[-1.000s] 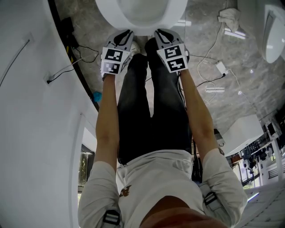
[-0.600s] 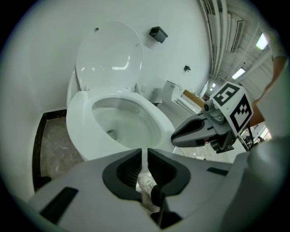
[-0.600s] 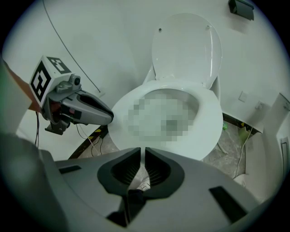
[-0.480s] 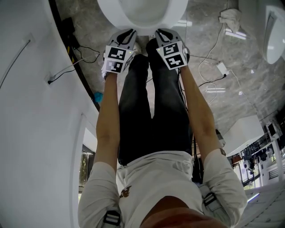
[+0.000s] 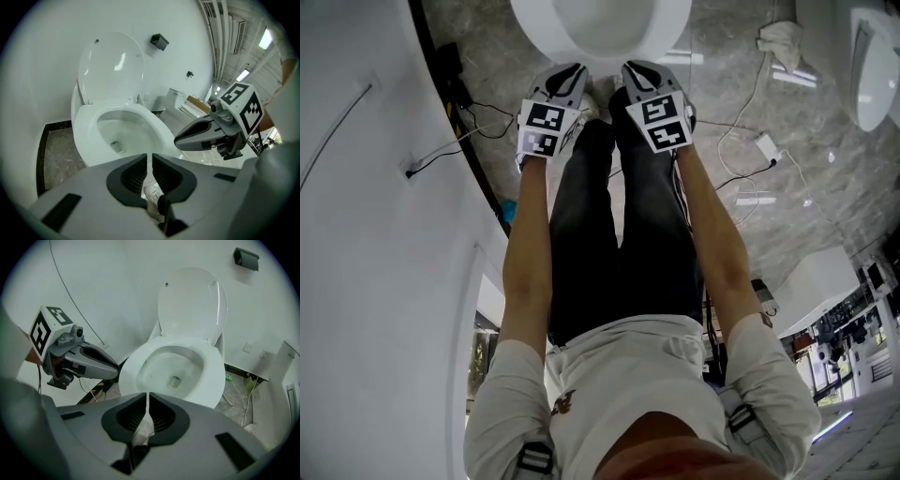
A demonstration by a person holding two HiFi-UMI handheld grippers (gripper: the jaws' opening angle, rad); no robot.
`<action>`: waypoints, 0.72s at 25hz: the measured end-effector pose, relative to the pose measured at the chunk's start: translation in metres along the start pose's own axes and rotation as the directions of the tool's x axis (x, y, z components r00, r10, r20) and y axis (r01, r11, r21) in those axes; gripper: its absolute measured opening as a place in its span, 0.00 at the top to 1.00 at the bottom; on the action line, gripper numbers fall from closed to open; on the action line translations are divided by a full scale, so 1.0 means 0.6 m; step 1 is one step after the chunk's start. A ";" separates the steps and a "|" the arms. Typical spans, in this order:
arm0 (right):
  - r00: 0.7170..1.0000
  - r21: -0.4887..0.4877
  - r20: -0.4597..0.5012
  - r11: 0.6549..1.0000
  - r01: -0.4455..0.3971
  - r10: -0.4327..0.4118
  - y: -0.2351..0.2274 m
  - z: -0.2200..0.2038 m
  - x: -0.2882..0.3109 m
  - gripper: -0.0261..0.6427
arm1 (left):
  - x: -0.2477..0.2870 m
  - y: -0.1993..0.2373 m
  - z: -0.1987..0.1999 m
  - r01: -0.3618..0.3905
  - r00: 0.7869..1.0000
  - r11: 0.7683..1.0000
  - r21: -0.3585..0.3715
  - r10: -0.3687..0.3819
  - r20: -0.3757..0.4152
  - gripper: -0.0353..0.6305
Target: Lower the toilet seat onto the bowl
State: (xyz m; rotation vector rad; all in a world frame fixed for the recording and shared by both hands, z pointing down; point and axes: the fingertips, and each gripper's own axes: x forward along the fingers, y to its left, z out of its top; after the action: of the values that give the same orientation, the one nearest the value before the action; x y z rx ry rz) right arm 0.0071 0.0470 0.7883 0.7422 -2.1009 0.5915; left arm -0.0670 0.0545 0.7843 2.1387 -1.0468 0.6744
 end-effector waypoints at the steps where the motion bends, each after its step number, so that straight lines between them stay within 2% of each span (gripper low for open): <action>1: 1.000 0.000 0.011 1.000 -0.002 0.002 0.003 0.007 -0.007 0.91 | -0.006 -0.002 0.005 -0.002 1.000 1.000 0.003 0.002 0.007 0.87; 9: 0.993 -0.022 0.112 0.999 0.024 -0.022 0.018 0.062 -0.075 0.93 | -0.064 -0.015 0.059 -0.038 0.995 0.999 0.028 0.035 0.089 0.89; 18: 0.971 -0.035 0.230 0.997 0.070 -0.060 0.035 0.144 -0.198 0.93 | -0.170 -0.044 0.140 -0.068 0.983 0.995 0.067 0.055 0.174 0.91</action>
State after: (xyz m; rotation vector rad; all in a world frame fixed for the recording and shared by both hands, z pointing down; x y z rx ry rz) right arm 0.0055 0.0434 0.6400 0.8867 -2.2823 0.4413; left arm -0.0876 0.0543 0.6512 2.2674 -1.2007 0.5716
